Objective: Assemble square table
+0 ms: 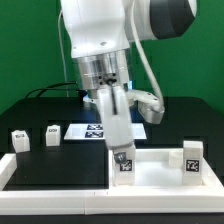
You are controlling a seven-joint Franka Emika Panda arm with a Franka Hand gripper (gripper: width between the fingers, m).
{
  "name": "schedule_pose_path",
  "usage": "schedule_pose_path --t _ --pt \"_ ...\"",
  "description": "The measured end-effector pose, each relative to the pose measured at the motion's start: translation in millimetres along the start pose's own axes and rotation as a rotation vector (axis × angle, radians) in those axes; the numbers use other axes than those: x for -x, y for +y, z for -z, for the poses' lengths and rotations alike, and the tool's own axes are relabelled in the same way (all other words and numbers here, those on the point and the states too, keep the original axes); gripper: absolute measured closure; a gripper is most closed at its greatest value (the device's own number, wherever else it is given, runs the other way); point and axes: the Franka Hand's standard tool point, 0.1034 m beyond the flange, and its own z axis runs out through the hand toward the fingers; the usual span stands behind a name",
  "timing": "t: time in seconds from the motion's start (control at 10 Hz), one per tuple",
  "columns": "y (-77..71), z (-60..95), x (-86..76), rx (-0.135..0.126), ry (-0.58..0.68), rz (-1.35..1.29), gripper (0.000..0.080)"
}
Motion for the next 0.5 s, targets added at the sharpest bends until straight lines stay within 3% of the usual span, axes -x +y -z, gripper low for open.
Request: schedule_pose_path --t 0.3,0.4,0.5 --pt "-0.3 -0.2 1.1 -0.008 -0.018 -0.267 0.0508" --pt "-0.2 -0.3 0.8 -0.008 -0.017 -0.243 0.0507" --pt "1.3 -0.6 2.6 0.008 -0.013 -0.155 0.0507"
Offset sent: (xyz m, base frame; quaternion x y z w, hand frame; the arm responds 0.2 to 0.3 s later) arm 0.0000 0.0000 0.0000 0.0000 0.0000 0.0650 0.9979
